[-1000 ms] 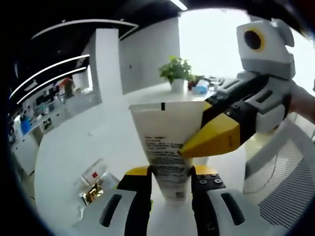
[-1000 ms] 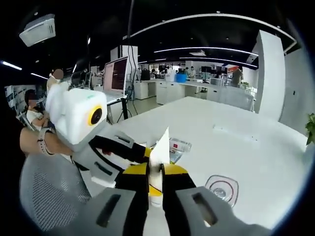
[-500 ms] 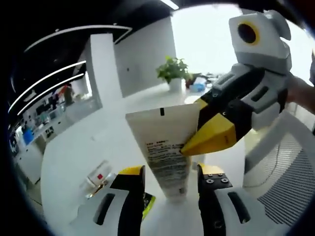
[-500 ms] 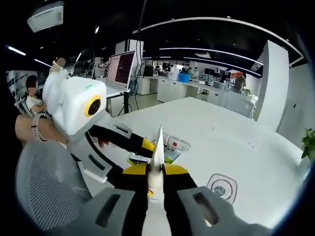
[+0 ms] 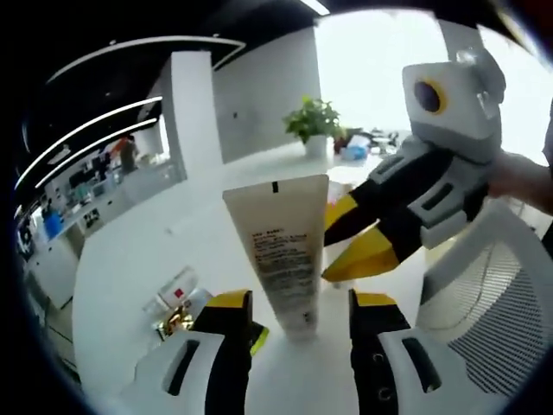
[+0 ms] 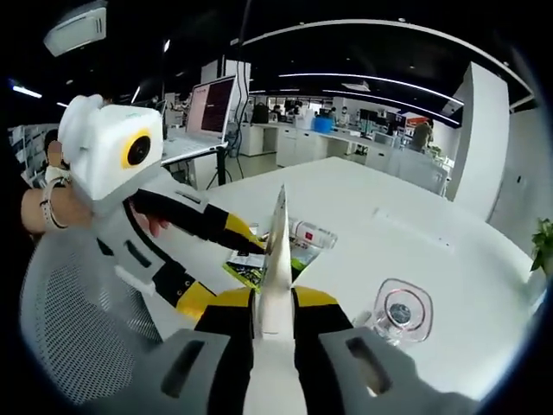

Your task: Arrange the skincare products in the storage area until every visible bottle or jar stands upright without overlapping.

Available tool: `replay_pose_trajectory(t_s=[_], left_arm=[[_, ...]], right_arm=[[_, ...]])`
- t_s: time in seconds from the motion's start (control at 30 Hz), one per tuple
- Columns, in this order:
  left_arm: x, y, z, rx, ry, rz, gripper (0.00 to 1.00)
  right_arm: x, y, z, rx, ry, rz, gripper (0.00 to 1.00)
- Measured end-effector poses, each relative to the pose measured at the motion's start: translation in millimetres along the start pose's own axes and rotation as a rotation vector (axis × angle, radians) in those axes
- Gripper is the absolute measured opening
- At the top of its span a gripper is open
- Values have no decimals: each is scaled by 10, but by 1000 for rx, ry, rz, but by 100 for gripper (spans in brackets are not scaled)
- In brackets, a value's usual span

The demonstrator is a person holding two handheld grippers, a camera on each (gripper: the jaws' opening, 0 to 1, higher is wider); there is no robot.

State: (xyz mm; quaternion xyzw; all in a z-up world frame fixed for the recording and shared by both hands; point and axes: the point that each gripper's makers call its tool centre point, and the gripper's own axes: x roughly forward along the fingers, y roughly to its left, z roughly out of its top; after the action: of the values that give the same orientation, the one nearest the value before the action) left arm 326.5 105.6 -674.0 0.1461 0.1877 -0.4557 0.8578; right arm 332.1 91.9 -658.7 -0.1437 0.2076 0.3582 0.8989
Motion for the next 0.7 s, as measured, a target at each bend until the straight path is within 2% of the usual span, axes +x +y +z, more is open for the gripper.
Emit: replay_pose_trajectory(t_s=[0.1, 0.27, 0.33, 0.43, 0.7], left_arm=[[26, -62, -54, 49, 36, -32, 42], [77, -7, -54, 51, 39, -26, 40], [87, 32, -81, 63, 52, -13, 34], [103, 14, -69, 71, 51, -36, 34], [127, 10, -55, 83, 39, -48, 31]], right_arm=[[32, 4, -53, -15, 25, 13, 16], [20, 12, -43, -7, 29, 17, 16], [14, 43, -29, 0, 26, 32, 14], [21, 113, 0, 38, 11, 64, 14], [33, 202, 33, 39, 8, 91, 12]])
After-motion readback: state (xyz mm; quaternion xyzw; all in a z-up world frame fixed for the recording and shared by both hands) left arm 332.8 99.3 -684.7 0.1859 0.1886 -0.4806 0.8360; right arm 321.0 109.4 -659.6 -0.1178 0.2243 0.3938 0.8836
